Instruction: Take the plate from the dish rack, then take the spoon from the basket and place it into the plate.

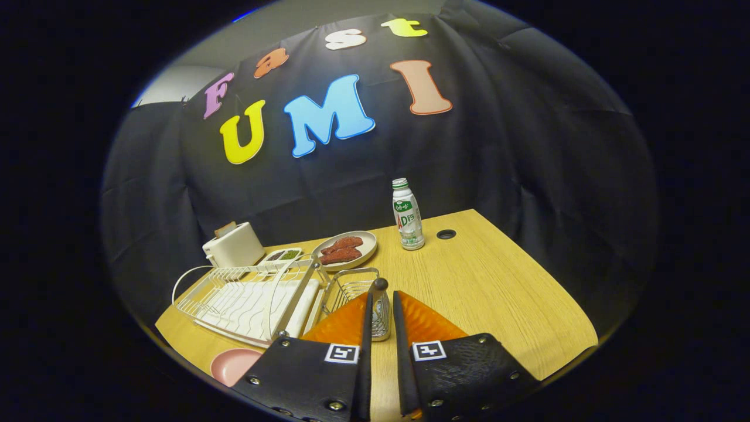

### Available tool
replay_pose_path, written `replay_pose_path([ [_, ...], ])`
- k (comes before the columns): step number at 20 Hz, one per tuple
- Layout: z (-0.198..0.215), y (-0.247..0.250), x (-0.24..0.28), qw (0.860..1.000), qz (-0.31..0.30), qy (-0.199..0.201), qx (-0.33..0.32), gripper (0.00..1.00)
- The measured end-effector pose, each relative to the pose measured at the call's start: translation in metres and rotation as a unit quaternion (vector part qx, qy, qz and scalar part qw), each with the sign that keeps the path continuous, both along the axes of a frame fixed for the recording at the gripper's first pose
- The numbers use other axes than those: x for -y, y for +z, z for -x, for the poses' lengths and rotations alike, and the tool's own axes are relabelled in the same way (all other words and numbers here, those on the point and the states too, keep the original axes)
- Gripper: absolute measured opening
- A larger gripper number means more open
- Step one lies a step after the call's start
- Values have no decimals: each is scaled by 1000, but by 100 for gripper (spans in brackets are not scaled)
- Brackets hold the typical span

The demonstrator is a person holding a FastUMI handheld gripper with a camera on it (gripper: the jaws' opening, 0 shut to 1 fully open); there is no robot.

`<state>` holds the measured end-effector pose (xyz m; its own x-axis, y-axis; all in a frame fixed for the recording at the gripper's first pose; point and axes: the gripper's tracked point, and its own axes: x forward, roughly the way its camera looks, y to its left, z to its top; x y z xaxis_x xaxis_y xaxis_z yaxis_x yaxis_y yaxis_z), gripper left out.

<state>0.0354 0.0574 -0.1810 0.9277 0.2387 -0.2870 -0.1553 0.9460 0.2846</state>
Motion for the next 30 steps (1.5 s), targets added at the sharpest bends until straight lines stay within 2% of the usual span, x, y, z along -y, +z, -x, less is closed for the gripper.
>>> replay_pose_path([
  [8, -26, 0, -7, 1000, 1, 19, 5, 19],
  [12, -31, -12, -17, 999, -13, 47, -17, 19],
  [15, -37, -11, -11, 999, -1, 34, -13, 22],
  [19, -37, 3, -21, 999, -15, 49, 9, 23],
  [21, -33, 4, -19, 999, 1, 44, 6, 22],
  [22, -30, 0, -24, 999, -4, 51, -8, 16],
  [24, -31, 2, -26, 999, -2, 42, -14, 16],
  [25, -33, 1, -28, 999, 4, 37, -18, 7],
  [30, -30, 6, -30, 999, 38, 27, -24, 7],
])
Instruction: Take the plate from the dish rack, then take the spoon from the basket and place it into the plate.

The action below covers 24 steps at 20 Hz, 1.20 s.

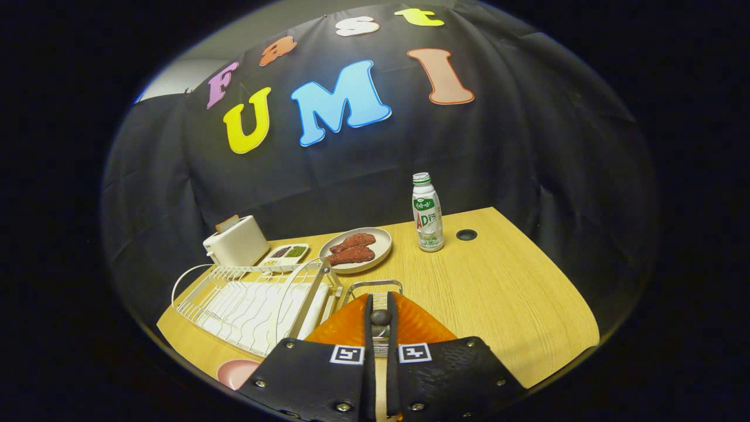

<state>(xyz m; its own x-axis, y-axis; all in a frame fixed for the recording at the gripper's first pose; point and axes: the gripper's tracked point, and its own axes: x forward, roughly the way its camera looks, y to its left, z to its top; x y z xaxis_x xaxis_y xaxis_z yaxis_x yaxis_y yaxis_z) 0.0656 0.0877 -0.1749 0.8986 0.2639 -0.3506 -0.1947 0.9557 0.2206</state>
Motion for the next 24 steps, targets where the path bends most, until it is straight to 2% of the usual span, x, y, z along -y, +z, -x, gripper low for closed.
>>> replay_pose_path([
  [4, 5, 3, -4, 1000, 14, 6, -5, 7],
  [10, -1, 8, 1, 1000, 17, -9, -22, 7],
  [19, -10, 58, 1, 999, 44, -13, 8, 7],
  [24, -1, 87, 0, 997, 68, -16, 17, 7],
])
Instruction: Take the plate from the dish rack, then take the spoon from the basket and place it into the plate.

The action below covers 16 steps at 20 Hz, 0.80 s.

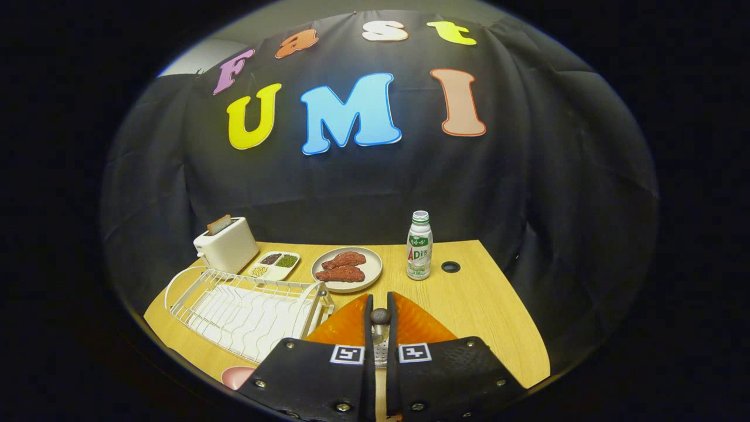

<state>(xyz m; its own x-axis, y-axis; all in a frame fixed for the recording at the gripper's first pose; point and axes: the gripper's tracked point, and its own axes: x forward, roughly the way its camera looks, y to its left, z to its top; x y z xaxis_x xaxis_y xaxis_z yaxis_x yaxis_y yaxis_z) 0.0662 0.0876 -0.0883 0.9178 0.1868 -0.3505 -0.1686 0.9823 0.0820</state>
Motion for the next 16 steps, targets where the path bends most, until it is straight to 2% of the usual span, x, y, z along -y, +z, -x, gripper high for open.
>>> replay_pose_path([
  [7, 47, 49, 0, 1000, -1, -5, 26, 7],
  [11, 70, 70, 7, 999, -8, -20, 35, 7],
  [16, 100, 67, 0, 1000, 8, -10, 24, 7],
])
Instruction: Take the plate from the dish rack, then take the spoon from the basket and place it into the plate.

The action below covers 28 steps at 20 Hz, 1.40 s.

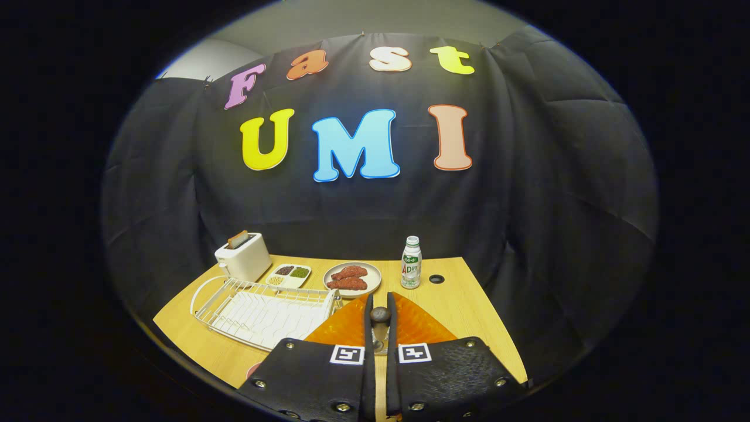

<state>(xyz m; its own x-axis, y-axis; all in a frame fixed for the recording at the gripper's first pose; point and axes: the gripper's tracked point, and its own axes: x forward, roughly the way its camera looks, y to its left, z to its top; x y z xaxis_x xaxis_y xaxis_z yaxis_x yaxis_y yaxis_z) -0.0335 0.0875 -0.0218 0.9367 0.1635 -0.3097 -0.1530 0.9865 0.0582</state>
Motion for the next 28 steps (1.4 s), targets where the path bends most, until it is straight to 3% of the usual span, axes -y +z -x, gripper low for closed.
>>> replay_pose_path([
  [13, 57, -67, -122, 992, -19, 108, -63, 7],
  [23, 73, -124, -190, 982, -53, 149, -105, 7],
  [28, 70, -142, -200, 978, -73, 158, -114, 7],
])
